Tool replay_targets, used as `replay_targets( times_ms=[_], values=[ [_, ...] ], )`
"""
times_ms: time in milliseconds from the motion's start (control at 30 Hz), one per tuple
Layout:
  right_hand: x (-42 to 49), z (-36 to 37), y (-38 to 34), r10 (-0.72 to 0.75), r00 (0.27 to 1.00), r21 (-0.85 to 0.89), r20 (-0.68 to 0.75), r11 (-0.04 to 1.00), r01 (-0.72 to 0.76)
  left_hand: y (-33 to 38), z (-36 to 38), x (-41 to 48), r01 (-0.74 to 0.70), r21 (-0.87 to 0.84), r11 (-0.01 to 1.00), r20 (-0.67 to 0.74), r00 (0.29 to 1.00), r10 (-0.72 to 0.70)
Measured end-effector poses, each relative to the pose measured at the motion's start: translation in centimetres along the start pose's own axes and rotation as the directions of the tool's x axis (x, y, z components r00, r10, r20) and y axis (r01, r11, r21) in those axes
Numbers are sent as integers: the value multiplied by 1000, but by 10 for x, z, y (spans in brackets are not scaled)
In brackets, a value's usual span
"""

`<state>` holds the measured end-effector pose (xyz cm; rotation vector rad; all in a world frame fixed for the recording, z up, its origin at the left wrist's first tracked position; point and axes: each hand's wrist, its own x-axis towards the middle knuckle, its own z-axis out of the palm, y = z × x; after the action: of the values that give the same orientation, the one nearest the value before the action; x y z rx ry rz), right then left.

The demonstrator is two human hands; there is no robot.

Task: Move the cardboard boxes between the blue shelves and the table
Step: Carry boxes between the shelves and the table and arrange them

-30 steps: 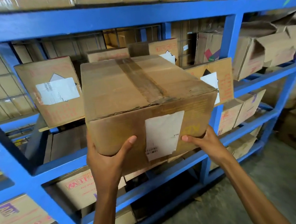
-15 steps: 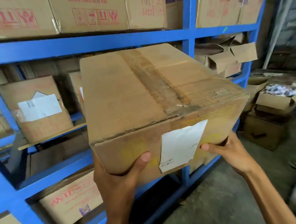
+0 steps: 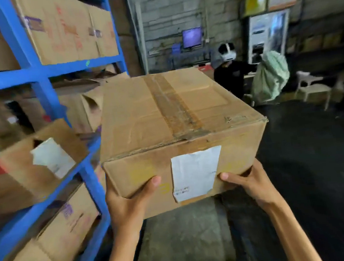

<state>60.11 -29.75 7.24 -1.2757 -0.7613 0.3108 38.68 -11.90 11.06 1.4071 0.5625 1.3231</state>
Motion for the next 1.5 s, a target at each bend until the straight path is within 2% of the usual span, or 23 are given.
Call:
replay_targets(
  times_ms=[133, 233, 400, 500, 567, 767, 867, 967, 1033, 1133, 1500],
  values=[
    [-34, -63, 1, 44, 955, -73, -294, 995, -68, -41, 77, 7, 84, -43, 996, 280, 957, -69],
    [-66, -103, 9, 43, 868, -103, -494, 989, -108, -67, 136, 3, 146, -46, 988, 490, 865, -105],
    [-122, -139, 16, 30, 671, -121, -741, 977, -177, -98, 223, -20, 291, -41, 956, 763, 627, -159],
    [-157, -142, 20, 5, 527, -109, -850, 976, -187, -112, 264, -42, 323, -4, 946, 899, 416, -138],
    [-177, -139, 22, 5, 457, -99, -889, 974, -203, -123, 281, -56, 357, 31, 934, 938, 313, -151],
    [-234, -111, 36, -31, 125, -64, -992, 961, -267, -149, 327, -113, 393, 144, 908, 989, -34, -142],
    [-255, -92, 50, -39, -2, -37, -999, 957, -289, -164, 334, -140, 391, 199, 899, 976, -166, -144],
    [-273, -79, 67, -36, -97, -6, -995, 956, -295, -177, 333, -163, 385, 243, 890, 950, -278, -139],
    [-281, -76, 78, -30, -146, 18, -989, 950, -313, -187, 333, -175, 370, 277, 887, 931, -331, -153],
    [-288, -76, 91, -13, -201, 54, -979, 944, -326, -204, 336, -189, 354, 323, 878, 910, -372, -185],
    [-314, -111, 120, 61, -260, 149, -964, 931, -334, -235, 365, -245, 283, 379, 881, 871, -430, -237]
  ],
)
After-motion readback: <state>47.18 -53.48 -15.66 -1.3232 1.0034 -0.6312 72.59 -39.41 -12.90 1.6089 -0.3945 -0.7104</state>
